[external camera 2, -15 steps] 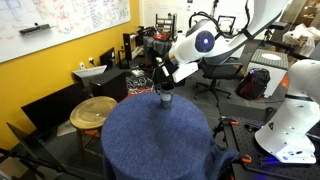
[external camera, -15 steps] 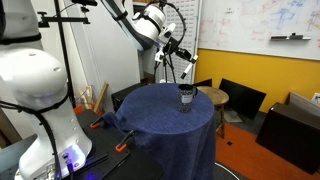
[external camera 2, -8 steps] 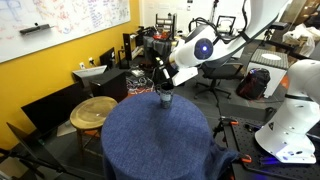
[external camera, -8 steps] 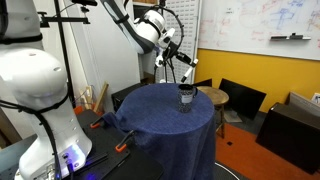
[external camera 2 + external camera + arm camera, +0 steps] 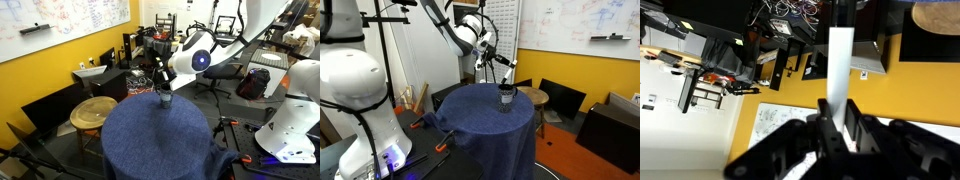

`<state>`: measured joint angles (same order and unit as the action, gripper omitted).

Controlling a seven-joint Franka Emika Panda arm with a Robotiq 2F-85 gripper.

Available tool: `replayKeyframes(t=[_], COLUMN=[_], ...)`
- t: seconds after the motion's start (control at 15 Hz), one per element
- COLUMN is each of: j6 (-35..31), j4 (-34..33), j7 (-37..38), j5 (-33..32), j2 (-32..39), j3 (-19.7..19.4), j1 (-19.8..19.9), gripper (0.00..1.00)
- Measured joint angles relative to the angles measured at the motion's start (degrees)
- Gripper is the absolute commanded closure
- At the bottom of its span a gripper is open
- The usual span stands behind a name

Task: Put the marker inside the mug cup

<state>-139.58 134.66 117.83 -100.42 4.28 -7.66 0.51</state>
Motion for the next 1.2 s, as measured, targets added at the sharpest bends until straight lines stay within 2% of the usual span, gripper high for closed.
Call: replayKeyframes(t=[0.53, 0.6, 0.67, 0.8, 1.2], j6=[4.25, 4.5, 4.74, 5.09, 5.32], j4=[0.1, 0.1, 0.1, 0.09, 0.09], j7=[1.96, 1.96, 1.96, 1.97, 1.96], j5=[0.0, 0.0, 0.0, 0.0, 0.0], j2=[1.79, 1.92, 2.05, 2.31, 2.63], j3=[1.55, 1.59, 1.64, 1.82, 2.31], j1=[0.57, 0.63, 0.68, 0.78, 0.97], gripper=[0.95, 0.81, 0.55, 0.48, 0.02])
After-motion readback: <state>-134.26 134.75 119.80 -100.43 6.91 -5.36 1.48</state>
